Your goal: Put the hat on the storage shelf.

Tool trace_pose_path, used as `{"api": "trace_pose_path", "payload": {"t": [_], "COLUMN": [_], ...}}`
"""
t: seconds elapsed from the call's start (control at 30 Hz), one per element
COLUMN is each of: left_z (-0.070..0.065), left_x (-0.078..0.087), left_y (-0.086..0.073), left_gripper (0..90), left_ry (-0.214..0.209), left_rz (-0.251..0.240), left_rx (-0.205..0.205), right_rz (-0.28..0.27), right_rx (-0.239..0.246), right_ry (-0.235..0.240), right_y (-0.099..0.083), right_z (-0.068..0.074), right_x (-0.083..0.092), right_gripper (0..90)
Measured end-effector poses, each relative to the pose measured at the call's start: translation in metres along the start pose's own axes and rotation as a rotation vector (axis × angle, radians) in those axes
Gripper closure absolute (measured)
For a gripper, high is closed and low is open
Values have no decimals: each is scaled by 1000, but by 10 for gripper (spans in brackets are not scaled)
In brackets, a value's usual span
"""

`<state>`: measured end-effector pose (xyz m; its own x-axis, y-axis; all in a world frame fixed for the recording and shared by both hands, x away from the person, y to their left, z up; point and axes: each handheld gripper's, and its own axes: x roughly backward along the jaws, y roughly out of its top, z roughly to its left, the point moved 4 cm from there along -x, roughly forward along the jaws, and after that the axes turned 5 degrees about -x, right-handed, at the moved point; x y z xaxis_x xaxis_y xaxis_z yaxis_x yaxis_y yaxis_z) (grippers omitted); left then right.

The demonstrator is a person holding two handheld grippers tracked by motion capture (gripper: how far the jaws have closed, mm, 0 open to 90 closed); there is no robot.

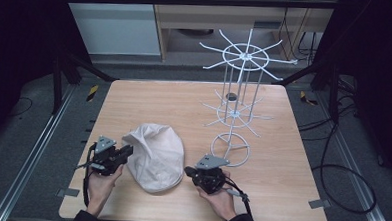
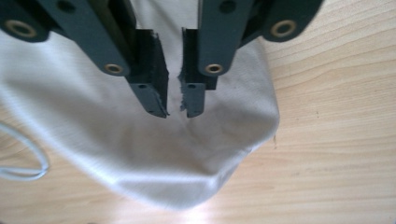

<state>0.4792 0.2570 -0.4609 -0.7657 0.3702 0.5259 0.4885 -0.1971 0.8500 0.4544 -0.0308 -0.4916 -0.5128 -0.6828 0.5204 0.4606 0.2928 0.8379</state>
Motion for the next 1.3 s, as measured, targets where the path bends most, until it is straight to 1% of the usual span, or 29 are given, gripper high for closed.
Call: {"api": "trace_pose_path", "payload": {"t": [0.13, 0.2, 0.27, 0.37, 0.4, 0.43, 0.47, 0.5, 0.57, 0.6, 0.67, 0.77, 0.87, 0.9, 0.97, 1.07, 1.2, 1.3], "left_z": [-9, -16, -23, -33, -35, -37, -39, -41, -43, -44, -44, -45, -47, -48, -50, -55, -58, -55], "left_x": [9, 11, 11, 11, 11, 11, 11, 11, 9, 8, 4, 0, -4, -5, -8, -14, -24, -31], "left_y": [8, 11, 14, 18, 19, 20, 21, 22, 23, 23, 23, 24, 26, 26, 27, 27, 24, 22], "left_gripper": [725, 681, 646, 553, 496, 496, 453, 453, 415, 401, 373, 322, 299, 293, 282, 269, 263, 261], "left_ry": [-4, -7, -2, 4, 7, 15, 22, 27, 34, 39, 42, 53, 60, 60, 62, 77, 104, 108], "left_rz": [-27, -31, -30, -26, -22, -18, -21, -16, -6, -4, 9, 8, 12, 11, 19, 36, 74, 89], "left_rx": [-8, -29, -50, -65, -69, -70, -70, -71, -73, -63, -58, -41, -41, -36, -37, -53, -72, -52], "right_rz": [-29, -39, -47, -60, -61, -61, -58, -56, -56, -54, -49, -52, -63, -68, -69, -70, -75, -71], "right_rx": [-11, -12, -14, -33, -38, -38, -41, -45, -50, -56, -57, -65, -85, -86, -90, -95, -100, -108], "right_ry": [-42, -59, -74, -100, -125, -125, -139, -145, -158, -164, -182, -203, -223, -230, -248, -275, -288, -299], "right_y": [3, 4, 4, 4, 3, 3, 2, 1, -2, -4, -8, -13, -16, -17, -19, -22, -23, -25], "right_z": [-15, -21, -27, -36, -42, -42, -45, -47, -51, -53, -57, -63, -68, -70, -73, -79, -82, -85], "right_x": [14, 21, 29, 39, 45, 45, 49, 52, 59, 62, 68, 76, 85, 87, 91, 97, 101, 103], "right_gripper": [862, 860, 857, 837, 823, 823, 815, 808, 796, 791, 780, 761, 739, 730, 718, 692, 676, 663]}}
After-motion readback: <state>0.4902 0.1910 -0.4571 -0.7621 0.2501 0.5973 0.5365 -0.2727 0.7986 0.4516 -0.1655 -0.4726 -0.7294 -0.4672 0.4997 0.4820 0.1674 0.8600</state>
